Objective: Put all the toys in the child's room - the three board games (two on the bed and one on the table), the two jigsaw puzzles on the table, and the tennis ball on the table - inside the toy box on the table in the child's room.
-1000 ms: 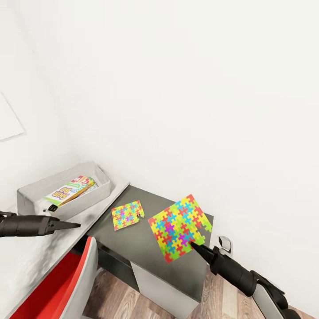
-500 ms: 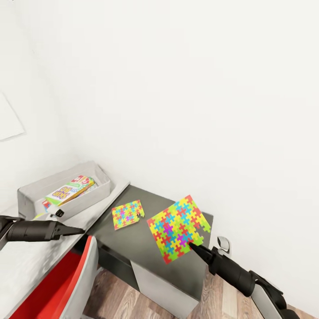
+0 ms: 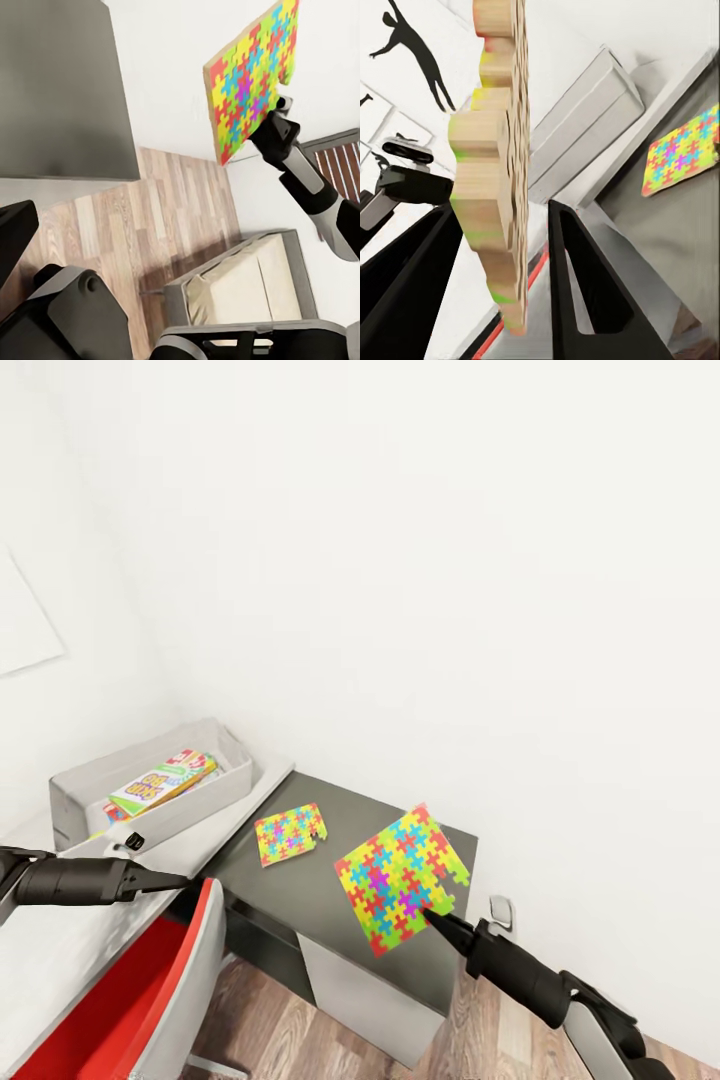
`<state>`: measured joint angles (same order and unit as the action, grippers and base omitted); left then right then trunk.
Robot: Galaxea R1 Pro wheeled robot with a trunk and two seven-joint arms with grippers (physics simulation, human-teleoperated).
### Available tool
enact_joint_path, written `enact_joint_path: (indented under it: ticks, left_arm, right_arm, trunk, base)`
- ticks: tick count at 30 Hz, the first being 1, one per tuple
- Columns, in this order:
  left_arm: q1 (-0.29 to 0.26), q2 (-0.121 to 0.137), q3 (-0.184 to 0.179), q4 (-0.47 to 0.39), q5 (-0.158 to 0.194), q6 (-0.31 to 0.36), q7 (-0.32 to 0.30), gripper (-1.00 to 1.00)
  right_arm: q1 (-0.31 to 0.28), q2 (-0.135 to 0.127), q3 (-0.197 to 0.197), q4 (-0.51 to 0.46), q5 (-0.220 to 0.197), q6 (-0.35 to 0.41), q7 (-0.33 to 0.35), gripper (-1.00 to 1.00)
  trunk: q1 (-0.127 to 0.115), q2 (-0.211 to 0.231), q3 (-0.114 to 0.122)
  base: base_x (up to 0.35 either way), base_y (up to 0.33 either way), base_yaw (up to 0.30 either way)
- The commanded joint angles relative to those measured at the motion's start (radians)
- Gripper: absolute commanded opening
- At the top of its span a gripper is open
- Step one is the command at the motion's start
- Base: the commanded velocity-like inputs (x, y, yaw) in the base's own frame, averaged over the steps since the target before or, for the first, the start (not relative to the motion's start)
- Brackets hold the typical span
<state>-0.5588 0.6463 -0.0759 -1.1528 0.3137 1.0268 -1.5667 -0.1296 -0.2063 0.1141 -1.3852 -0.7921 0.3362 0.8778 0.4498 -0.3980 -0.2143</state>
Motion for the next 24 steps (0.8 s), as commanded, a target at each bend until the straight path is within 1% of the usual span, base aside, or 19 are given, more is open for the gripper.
enact_joint_path:
  ticks: [1, 5, 8, 12, 16, 21, 24]
  left_arm:
    - [-0.001, 0.001, -0.003, 0.0, 0.001, 0.01, -0.004, 1.0]
    - [-0.001, 0.001, -0.003, 0.0, 0.0, 0.01, -0.004, 1.0]
    - [-0.001, 0.001, -0.003, 0.0, 0.0, 0.01, -0.004, 1.0]
    - [-0.001, 0.001, -0.001, 0.001, 0.0, 0.01, -0.004, 1.0]
    - [-0.001, 0.001, 0.002, 0.001, 0.0, 0.01, -0.004, 1.0]
    - [-0.001, 0.001, 0.002, 0.001, 0.0, 0.01, -0.004, 1.0]
    - [-0.001, 0.001, 0.002, 0.001, -0.001, 0.01, -0.004, 1.0]
  right_arm:
    - [-0.001, 0.0, 0.001, -0.001, -0.002, 0.011, -0.022, -1.0]
    - [-0.001, 0.0, 0.001, -0.006, 0.014, 0.012, -0.072, -1.0]
    - [-0.001, 0.001, 0.001, -0.008, 0.017, 0.015, -0.089, -1.0]
    - [-0.001, 0.002, 0.004, -0.009, 0.019, 0.025, -0.096, -1.0]
    - [-0.001, 0.002, 0.039, -0.012, 0.022, 0.034, -0.112, -1.0]
    - [-0.001, 0.002, 0.048, -0.012, 0.021, 0.035, -0.116, -1.0]
    - [-0.001, 0.005, 0.05, -0.013, 0.022, 0.035, -0.124, -1.0]
  trunk:
    - [0.0, -0.002, -0.002]
    - [0.0, -0.002, -0.002]
    - [0.0, -0.002, -0.002]
    - [0.0, -0.002, -0.002]
    - [0.0, -0.002, -0.002]
    - [0.0, -0.002, -0.002]
    - [0.0, -0.002, -0.002]
  base:
    - [-0.107, 0.0, 0.0]
    - [-0.049, 0.0, 0.0]
    - [-0.015, 0.0, 0.0]
    - [-0.004, 0.0, 0.0]
    - [0.0, 0.0, 0.0]
    - [0.0, 0.0, 0.007]
    - [0.0, 0.0, 0.16]
